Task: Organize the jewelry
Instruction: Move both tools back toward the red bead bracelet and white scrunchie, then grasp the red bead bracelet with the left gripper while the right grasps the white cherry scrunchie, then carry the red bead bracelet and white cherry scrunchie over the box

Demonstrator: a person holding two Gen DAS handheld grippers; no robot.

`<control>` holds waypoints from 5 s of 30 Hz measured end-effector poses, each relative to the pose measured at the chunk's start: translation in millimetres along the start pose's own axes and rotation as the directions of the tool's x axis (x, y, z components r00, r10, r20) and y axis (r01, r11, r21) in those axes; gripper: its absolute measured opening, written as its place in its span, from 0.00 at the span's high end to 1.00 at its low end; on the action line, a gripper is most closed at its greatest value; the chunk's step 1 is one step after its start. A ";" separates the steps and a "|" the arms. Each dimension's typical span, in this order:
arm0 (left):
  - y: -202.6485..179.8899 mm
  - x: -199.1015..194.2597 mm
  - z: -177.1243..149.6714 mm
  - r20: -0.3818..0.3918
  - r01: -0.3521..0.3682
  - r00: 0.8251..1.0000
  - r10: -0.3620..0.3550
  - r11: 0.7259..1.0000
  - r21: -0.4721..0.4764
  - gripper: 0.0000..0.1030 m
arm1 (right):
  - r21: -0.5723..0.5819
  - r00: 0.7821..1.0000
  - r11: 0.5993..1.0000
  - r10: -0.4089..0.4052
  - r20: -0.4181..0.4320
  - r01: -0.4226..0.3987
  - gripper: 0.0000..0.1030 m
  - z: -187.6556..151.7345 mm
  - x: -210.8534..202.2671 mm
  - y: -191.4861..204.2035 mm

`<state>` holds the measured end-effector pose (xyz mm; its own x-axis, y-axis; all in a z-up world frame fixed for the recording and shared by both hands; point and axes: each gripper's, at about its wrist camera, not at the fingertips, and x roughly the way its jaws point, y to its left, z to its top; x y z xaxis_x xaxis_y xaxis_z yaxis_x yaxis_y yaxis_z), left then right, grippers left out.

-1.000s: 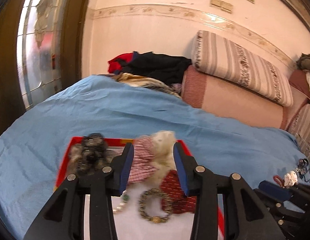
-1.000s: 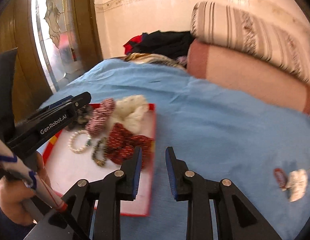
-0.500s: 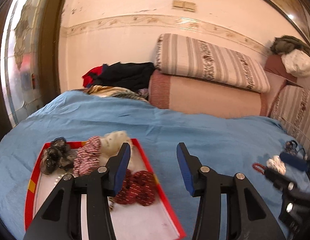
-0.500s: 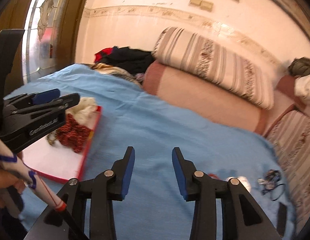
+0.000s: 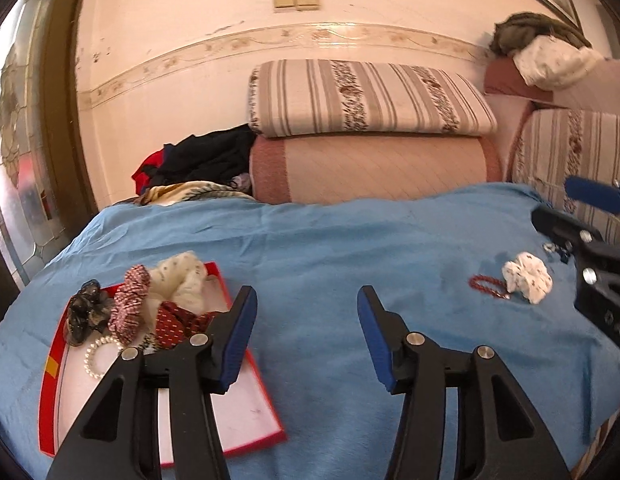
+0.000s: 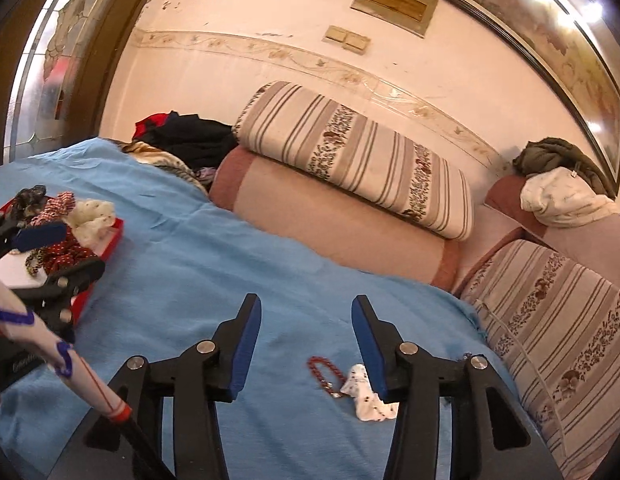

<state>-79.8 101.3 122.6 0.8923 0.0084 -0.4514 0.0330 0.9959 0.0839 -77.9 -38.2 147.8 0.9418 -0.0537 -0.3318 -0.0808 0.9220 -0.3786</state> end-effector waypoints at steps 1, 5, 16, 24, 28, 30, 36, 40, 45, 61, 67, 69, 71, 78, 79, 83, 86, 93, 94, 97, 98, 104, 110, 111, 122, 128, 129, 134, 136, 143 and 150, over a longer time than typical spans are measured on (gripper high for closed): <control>-6.8 -0.6 0.3 -0.003 0.005 1.000 -0.005 1.000 0.008 0.50 | 0.002 1.000 1.000 -0.007 0.002 0.007 0.50 -1.0 0.1 -4.8; -27.9 0.2 1.8 -0.012 0.021 1.000 -0.021 0.999 0.030 0.50 | 0.017 1.000 1.000 -0.014 0.001 0.014 0.50 -5.5 -0.1 -19.2; -81.5 5.4 7.5 -0.065 0.095 0.994 -0.090 0.993 0.074 0.48 | 0.122 1.000 0.993 0.010 -0.020 -0.007 0.48 -16.8 2.2 -69.9; -100.7 17.9 15.2 -0.127 0.153 0.981 -0.144 0.986 0.062 0.44 | 0.510 0.970 0.854 0.200 -0.139 -0.102 0.68 -55.8 49.1 -179.3; -110.9 34.9 19.1 -0.192 0.202 0.963 -0.191 0.979 0.037 0.44 | 0.620 0.946 0.775 0.279 -0.165 -0.120 0.69 -77.8 64.6 -202.0; -117.0 53.0 24.2 -0.260 0.270 0.928 -0.266 0.963 -0.020 0.44 | 0.655 0.936 0.746 0.302 -0.180 -0.115 0.69 -85.8 73.0 -208.2; -143.2 117.7 37.6 -0.410 0.353 0.828 -0.382 0.924 -0.148 0.49 | 0.722 0.919 0.688 0.332 -0.214 -0.080 0.69 -108.2 90.4 -227.8; -167.1 153.1 39.7 -0.462 0.358 0.796 -0.391 0.920 -0.163 0.56 | 0.742 0.915 0.666 0.339 -0.217 -0.071 0.69 -119.0 92.3 -234.6; -198.7 191.7 33.6 -0.524 0.352 0.769 -0.365 0.927 -0.130 0.72 | 0.754 0.910 0.653 0.352 -0.219 -0.071 0.69 -126.5 99.1 -240.7; -197.9 176.9 5.3 -0.431 0.297 0.865 -0.257 0.955 0.026 0.93 | 0.809 0.857 0.581 0.459 -0.233 -0.091 0.60 -135.0 144.2 -225.6; -172.3 155.4 10.2 -0.399 0.316 0.871 -0.286 0.949 0.009 0.93 | 0.796 0.815 0.604 0.482 -0.321 -0.044 0.57 -136.0 176.2 -194.7; -165.5 147.1 13.9 -0.384 0.317 0.876 -0.292 0.948 0.004 0.93 | 0.770 0.804 0.638 0.460 -0.377 -0.004 0.57 -137.4 185.3 -184.4; -155.3 135.4 17.8 -0.364 0.321 0.882 -0.301 0.947 -0.005 0.93 | 0.755 0.792 0.655 0.458 -0.404 0.007 0.72 -138.6 190.9 -176.7; -119.9 99.9 27.1 -0.293 0.313 0.907 -0.304 0.950 -0.014 0.93 | 0.731 0.846 0.679 0.428 -0.318 -0.070 0.91 -119.5 171.1 -172.7; -116.0 96.8 26.9 -0.289 0.312 0.908 -0.303 0.950 -0.016 0.93 | 0.732 0.855 0.675 0.433 -0.285 -0.097 0.91 -114.6 164.8 -173.4; -93.6 85.7 25.6 -0.274 0.303 0.914 -0.299 0.953 -0.030 0.93 | 0.693 0.884 0.688 0.439 -0.161 -0.215 0.91 -90.4 137.0 -163.0; -81.1 81.8 23.1 -0.254 0.282 0.927 -0.277 0.959 -0.018 0.93 | 0.675 0.881 0.679 0.464 -0.093 -0.287 0.91 -75.8 125.1 -150.8; -58.3 93.4 18.3 -0.240 0.272 0.930 -0.279 0.960 -0.061 0.93 | 0.622 0.882 0.711 0.467 -0.068 -0.329 0.90 -63.5 117.2 -120.2; -57.0 94.0 18.4 -0.236 0.268 0.932 -0.274 0.962 -0.057 0.93 | 0.615 0.880 0.716 0.470 -0.075 -0.330 0.91 -63.3 119.7 -116.6; -55.6 94.8 18.9 -0.228 0.261 0.937 -0.263 0.964 -0.039 0.93 | 0.606 0.877 0.724 0.471 -0.089 -0.328 0.91 -61.4 125.9 -107.0; -54.8 95.1 18.6 -0.226 0.258 0.939 -0.259 0.966 -0.035 0.93 | 0.603 0.876 0.727 0.473 -0.092 -0.329 0.91 -61.2 126.6 -104.8; -49.8 94.3 19.5 -0.217 0.243 0.946 -0.243 0.970 -0.024 0.93 | 0.571 0.870 0.745 0.482 -0.102 -0.346 0.90 -60.4 129.9 -88.8; -50.1 87.0 24.2 -0.182 0.225 0.958 -0.221 0.974 0.003 0.93 | 0.555 0.864 0.750 0.492 -0.106 -0.359 0.91 -62.1 129.8 -79.1; -50.7 86.1 24.7 -0.180 0.223 0.959 -0.218 0.975 0.006 0.93 | 0.552 0.865 0.752 0.490 -0.106 -0.359 0.90 -61.9 129.5 -77.9; -47.7 72.5 28.8 -0.138 0.181 0.975 -0.174 0.983 0.037 0.93 | 0.525 0.861 0.758 0.501 -0.090 -0.386 0.90 -54.1 120.3 -64.3; -41.4 62.0 31.8 -0.119 0.165 0.980 -0.159 0.986 0.037 0.93 | 0.503 0.866 0.769 0.494 -0.076 -0.394 0.90 -49.1 110.5 -57.5; -39.7 60.2 32.1 -0.114 0.161 0.981 -0.156 0.986 0.037 0.93 | 0.499 0.867 0.771 0.493 -0.075 -0.395 0.90 -48.3 109.1 -56.7; -29.3 50.7 34.4 -0.094 0.146 0.985 -0.143 0.989 0.028 0.93 | 0.490 0.868 0.776 0.491 -0.072 -0.398 0.90 -46.0 102.4 -52.4; -24.1 46.0 35.3 -0.084 0.140 0.987 -0.138 0.990 0.024 0.93 | 0.485 0.870 0.778 0.488 -0.068 -0.398 0.90 -44.6 98.5 -49.6; 7.5 18.9 42.6 -0.031 0.113 0.993 -0.114 0.993 -0.026 0.93 | 0.507 0.862 0.756 0.504 -0.049 -0.413 0.90 -35.4 76.8 -30.7; 64.9 -20.8 47.1 0.023 0.045 0.999 -0.043 0.993 -0.106 0.93 | 0.492 0.845 0.740 0.535 -0.015 -0.459 0.90 -16.9 47.0 0.8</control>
<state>-75.0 161.5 179.3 0.9002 -0.0360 -0.4340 0.0251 0.9992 -0.0309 -39.2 -46.5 117.3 0.7475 0.4417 -0.4961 -0.3319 0.8953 0.2970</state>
